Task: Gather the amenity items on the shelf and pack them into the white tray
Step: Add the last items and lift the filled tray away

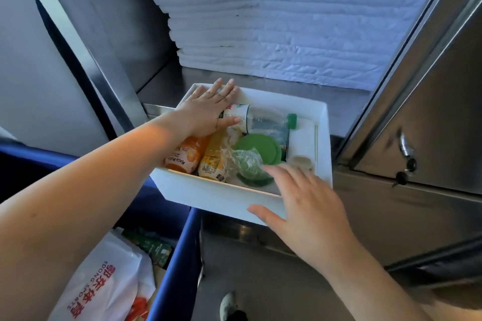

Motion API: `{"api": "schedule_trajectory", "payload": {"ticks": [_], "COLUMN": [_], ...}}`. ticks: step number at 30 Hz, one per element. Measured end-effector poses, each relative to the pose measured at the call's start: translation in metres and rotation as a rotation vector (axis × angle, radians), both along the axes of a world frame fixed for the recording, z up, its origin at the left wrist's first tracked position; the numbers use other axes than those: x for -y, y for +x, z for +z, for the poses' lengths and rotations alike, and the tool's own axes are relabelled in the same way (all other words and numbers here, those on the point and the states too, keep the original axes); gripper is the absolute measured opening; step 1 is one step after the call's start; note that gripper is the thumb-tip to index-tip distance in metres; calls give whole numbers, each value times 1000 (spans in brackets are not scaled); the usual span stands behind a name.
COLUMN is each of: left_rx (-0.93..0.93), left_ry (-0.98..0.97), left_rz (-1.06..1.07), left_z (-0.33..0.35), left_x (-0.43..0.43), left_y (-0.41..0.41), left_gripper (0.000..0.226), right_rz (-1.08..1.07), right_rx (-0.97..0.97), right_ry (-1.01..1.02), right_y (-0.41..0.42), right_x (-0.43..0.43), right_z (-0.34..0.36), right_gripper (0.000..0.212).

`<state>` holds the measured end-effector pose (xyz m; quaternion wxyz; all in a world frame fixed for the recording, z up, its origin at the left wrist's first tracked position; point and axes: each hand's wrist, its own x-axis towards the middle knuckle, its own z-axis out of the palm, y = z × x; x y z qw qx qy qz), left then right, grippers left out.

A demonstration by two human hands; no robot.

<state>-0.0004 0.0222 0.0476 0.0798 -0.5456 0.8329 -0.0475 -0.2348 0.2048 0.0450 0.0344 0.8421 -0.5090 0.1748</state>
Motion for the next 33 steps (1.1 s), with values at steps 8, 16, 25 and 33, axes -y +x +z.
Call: {"api": "schedule_trajectory", "payload": {"ticks": [8, 16, 25, 33], "left_rx": [-118, -595, -591, -802], "left_ry": [26, -520, -842, -1032], "left_rz": [128, 0, 141, -7], "left_z": [15, -16, -68, -74], "left_x": [-27, -171, -155, -141], "left_y": [-15, 14, 24, 18], "left_gripper": [65, 39, 52, 44], "right_rz": [103, 132, -34, -407], "right_rx": [-29, -26, 73, 438], "right_ry": [-490, -558, -613, -755], "right_y": [-7, -6, 0, 40], "right_x": [18, 29, 18, 6], "right_z": [-21, -26, -32, -79], "right_gripper": [46, 47, 51, 37]}}
